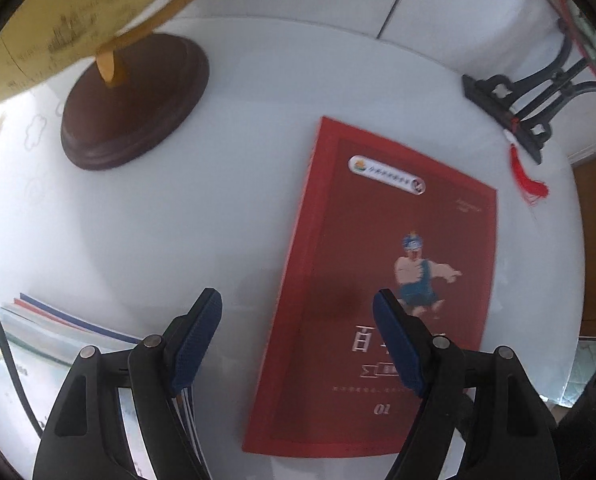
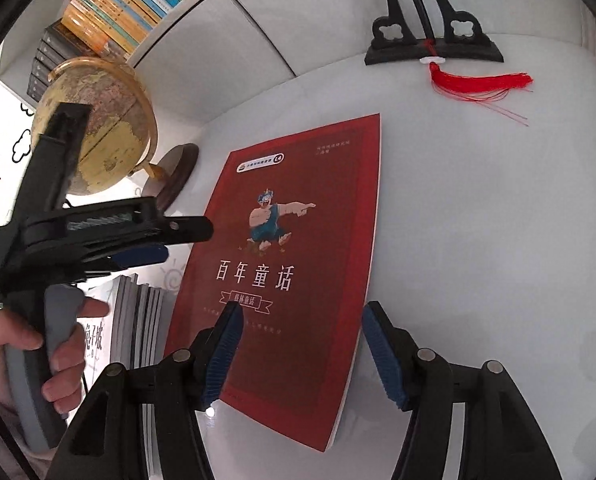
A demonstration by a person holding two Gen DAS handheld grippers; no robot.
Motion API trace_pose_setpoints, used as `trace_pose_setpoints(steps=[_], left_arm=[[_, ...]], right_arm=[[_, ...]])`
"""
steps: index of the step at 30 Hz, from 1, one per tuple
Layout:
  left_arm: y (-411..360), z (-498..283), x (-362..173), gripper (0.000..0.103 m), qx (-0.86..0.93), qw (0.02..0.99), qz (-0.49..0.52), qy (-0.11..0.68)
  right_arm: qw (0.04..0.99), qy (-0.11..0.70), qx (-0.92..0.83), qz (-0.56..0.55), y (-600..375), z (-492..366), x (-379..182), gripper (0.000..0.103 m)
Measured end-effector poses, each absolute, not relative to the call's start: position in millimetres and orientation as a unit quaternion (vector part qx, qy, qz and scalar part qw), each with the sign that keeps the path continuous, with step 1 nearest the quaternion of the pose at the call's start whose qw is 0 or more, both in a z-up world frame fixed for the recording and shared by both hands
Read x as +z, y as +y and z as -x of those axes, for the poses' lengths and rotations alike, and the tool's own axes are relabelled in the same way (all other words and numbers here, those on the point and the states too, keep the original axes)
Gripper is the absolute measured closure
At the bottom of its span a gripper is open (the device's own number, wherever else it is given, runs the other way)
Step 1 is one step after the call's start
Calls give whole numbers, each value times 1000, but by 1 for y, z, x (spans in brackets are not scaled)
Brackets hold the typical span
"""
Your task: Organize books
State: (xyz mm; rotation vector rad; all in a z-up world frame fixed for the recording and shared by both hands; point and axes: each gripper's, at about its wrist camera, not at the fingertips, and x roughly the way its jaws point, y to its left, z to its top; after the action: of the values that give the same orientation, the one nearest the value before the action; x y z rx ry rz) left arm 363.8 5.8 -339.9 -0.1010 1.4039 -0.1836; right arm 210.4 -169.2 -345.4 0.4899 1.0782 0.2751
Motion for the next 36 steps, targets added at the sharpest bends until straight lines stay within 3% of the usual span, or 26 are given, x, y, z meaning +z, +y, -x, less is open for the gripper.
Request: trace_pose_setpoints(steps=[3,8,25,27,36], left_arm=[[7,-364,-344,22,-76,759,39,646],[-6,-358,-345,2,-132,734,47,665],[-10,-361,-339,2,-112,725,37,679],[-15,-359,-335,0,-154,708,70,686],[-48,-342,-331,2,-162,691,32,704]], right_arm=[[820,504,132,-237,-170,-210,-346,39],[816,503,137,-249,-173,-209,-347,38],[778,528,143,-310,-184,-210,-350,37],[777,530,145,-307,-183,-210,-350,37],[785,542,152,-258,-198,-220,-346,35]])
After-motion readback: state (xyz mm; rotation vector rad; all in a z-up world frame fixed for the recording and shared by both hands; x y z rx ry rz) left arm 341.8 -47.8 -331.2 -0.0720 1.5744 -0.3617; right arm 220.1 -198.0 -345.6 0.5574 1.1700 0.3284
